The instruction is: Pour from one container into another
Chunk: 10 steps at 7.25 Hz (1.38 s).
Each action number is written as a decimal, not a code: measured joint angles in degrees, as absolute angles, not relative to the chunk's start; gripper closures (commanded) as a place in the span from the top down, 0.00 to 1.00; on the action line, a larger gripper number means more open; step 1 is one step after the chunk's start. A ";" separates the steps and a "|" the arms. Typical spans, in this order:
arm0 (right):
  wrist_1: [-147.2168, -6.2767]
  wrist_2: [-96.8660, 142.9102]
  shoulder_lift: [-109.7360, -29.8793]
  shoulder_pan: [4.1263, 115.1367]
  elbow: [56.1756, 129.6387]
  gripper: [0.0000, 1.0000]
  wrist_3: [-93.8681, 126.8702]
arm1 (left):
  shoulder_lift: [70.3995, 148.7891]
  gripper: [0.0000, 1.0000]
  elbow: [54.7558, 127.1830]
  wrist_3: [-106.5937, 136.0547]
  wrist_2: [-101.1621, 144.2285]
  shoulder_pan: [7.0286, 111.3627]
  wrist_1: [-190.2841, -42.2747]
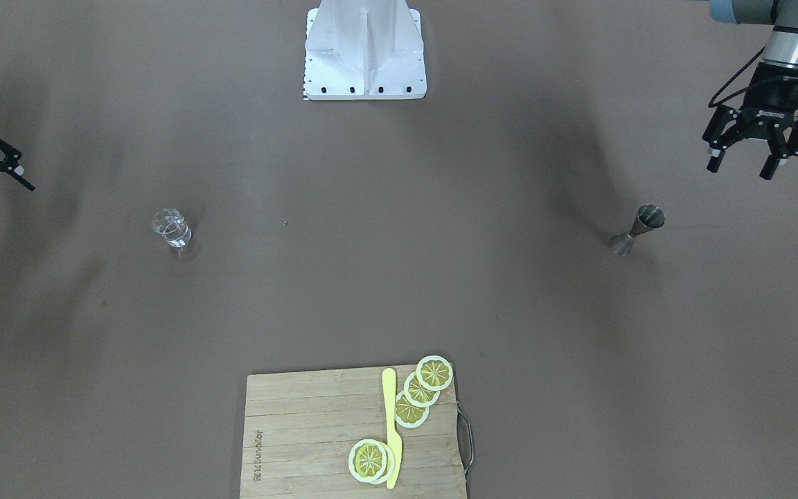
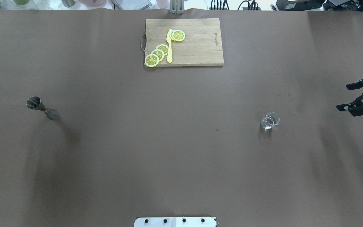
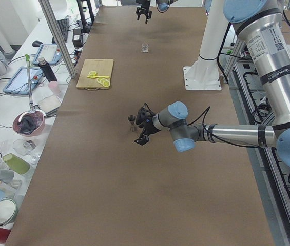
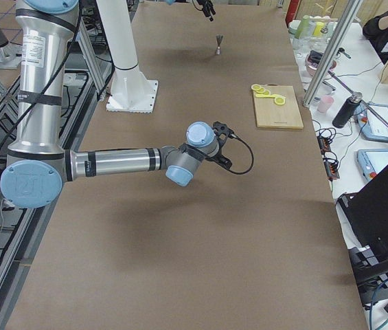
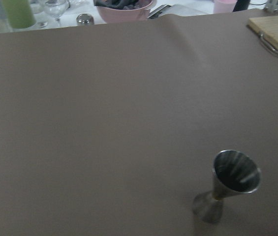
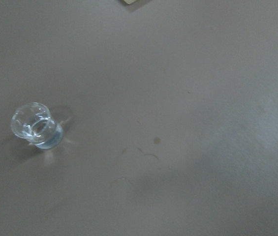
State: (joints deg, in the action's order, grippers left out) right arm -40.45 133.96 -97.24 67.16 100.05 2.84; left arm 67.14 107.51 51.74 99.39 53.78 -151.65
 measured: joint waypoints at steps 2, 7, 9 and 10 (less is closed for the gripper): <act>-54.42 133.59 -97.21 73.80 101.90 1.00 2.68 | 71.42 0.98 107.01 46.12 112.41 65.87 -135.34; -83.39 134.02 -96.62 85.42 102.70 1.00 2.15 | 77.93 0.98 105.07 16.36 132.85 87.41 -97.92; -98.11 133.87 -96.43 88.77 106.41 1.00 2.06 | 81.61 0.98 104.77 6.66 136.39 91.16 -86.12; -102.11 133.36 -96.37 89.67 107.09 1.00 2.05 | 82.36 0.98 104.56 4.61 138.38 91.74 -83.44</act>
State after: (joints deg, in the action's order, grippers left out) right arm -102.11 133.36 -96.37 89.67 107.09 2.05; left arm 82.36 104.56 4.61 138.38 91.74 -83.44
